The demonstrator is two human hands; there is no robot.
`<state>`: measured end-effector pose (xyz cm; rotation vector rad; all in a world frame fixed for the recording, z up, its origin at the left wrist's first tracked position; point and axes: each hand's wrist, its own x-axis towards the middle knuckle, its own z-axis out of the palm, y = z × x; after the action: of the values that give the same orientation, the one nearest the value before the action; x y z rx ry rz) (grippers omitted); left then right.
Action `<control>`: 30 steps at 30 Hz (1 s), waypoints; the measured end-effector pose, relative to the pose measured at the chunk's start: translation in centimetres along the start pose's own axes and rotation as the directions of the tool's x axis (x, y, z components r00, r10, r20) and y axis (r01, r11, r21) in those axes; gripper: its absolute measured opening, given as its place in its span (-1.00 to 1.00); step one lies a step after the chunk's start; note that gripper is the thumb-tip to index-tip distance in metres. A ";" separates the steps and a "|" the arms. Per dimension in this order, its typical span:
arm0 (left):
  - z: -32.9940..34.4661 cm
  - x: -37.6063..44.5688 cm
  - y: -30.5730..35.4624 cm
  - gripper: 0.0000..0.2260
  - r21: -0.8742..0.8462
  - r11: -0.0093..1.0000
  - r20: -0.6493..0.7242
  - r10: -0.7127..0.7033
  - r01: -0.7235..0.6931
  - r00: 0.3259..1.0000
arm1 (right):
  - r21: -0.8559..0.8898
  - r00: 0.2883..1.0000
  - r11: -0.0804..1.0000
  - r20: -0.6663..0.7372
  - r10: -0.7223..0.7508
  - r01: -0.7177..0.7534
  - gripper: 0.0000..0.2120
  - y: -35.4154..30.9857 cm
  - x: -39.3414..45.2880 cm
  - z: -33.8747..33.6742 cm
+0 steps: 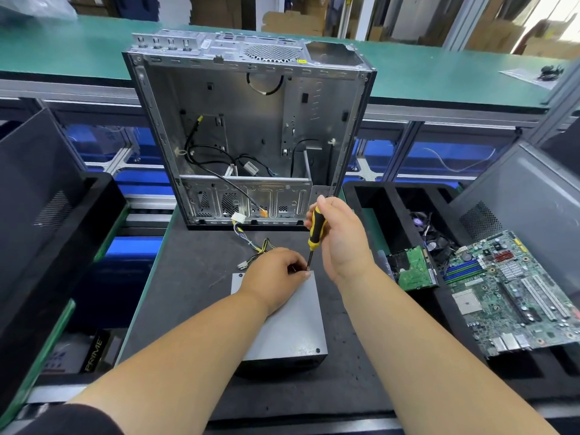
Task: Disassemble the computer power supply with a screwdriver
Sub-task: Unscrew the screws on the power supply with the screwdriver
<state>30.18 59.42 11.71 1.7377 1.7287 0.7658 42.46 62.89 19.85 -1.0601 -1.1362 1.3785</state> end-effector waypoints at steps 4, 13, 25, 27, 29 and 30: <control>0.0 0.0 0.0 -0.92 0.003 1.000 0.001 0.010 -0.010 1.000 | 0.029 1.000 0.999 0.001 0.024 -0.024 -0.57 0.2 0.1 0.4; 0.1 0.1 0.0 -0.96 0.009 1.000 -0.016 0.024 -0.024 1.000 | 0.048 0.986 0.999 0.166 -0.027 0.020 -0.79 0.2 0.1 0.1; 0.0 0.0 0.1 -0.96 0.034 0.999 -0.015 0.026 -0.025 1.000 | 0.037 0.994 0.996 0.076 0.074 -0.077 -0.55 0.1 0.5 0.1; -0.1 -0.1 0.1 -0.95 0.036 0.999 -0.014 0.032 -0.032 0.999 | 0.074 0.994 0.995 0.095 0.055 -0.062 -0.63 0.3 0.4 0.2; -0.1 -0.1 0.1 -0.96 0.036 0.999 -0.017 0.040 -0.039 0.999 | 0.129 0.989 0.990 0.145 0.036 -0.055 -0.69 0.4 0.2 0.2; -0.1 -0.1 0.1 -0.96 0.033 0.999 -0.019 0.041 -0.041 0.999 | 0.130 0.986 0.991 0.168 0.020 -0.042 -0.72 0.4 0.2 0.1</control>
<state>30.20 59.34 11.81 1.7985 1.7325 0.7788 42.26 63.09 19.51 -0.8833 -1.1346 1.5684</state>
